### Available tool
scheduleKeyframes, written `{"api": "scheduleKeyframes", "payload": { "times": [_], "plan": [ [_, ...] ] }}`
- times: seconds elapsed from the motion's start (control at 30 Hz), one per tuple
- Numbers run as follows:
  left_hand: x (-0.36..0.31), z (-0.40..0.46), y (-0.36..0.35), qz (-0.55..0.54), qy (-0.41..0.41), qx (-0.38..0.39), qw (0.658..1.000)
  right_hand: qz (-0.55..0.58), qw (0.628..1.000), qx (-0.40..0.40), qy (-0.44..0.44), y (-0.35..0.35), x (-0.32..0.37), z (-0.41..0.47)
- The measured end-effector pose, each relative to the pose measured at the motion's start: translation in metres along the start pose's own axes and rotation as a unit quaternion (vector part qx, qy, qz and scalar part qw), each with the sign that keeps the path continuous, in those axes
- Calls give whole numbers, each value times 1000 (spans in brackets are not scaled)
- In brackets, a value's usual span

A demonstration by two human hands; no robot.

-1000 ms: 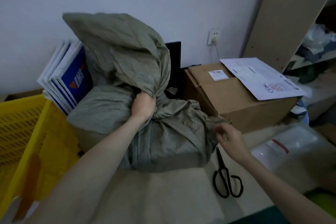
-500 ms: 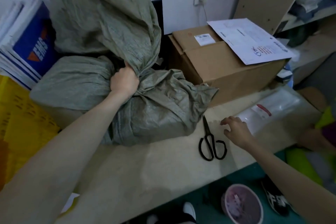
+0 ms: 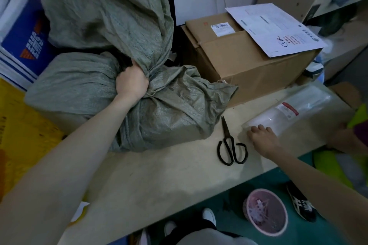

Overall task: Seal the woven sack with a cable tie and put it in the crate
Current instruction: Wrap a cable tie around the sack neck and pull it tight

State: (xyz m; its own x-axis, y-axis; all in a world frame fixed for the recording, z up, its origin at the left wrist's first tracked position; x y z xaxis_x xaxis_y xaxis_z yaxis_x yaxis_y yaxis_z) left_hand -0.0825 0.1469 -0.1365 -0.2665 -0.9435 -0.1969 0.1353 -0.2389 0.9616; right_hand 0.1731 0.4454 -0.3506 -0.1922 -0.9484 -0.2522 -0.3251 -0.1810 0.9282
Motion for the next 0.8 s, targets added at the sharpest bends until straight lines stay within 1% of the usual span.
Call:
{"api": "scheduleKeyframes", "payload": {
  "times": [0.13, 0.2, 0.33, 0.43, 0.63, 0.8],
  "plan": [
    [0, -1, 1, -7, 3, -1, 1000, -46, 998, -7, 35, 1, 8, 1],
    [0, -2, 1, -11, 2, -2, 1000, -60, 997, 2, 42, 1, 10, 1],
    [1, -2, 1, -13, 2, -5, 1000, -88, 996, 27, 14, 4, 4, 3],
    [1, -3, 0, -11, 4, -4, 1000, -87, 995, 38, -14, 3, 0, 2],
    [0, -4, 1, -20, -2, -6, 1000, -91, 996, -4, -2, 9, 3, 4],
    [0, -5, 1, -14, -5, -4, 1000, -139, 990, 25, -19, 11, 6, 9]
  ]
}}
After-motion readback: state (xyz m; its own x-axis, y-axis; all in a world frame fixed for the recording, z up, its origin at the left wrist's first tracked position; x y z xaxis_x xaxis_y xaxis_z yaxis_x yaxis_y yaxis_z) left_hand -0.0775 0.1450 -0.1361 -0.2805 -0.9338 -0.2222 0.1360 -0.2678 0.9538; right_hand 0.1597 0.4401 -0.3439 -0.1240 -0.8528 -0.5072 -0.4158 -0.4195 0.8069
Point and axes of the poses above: each hand's wrist, its own z-axis towards the middle knuckle, its own y-axis out of the back of the hand, x = y × z, the point moved 9 cm from there along z, towards the middle knuckle, and after that the axes turned 3 degrees about -x, right-handed, at the moved point
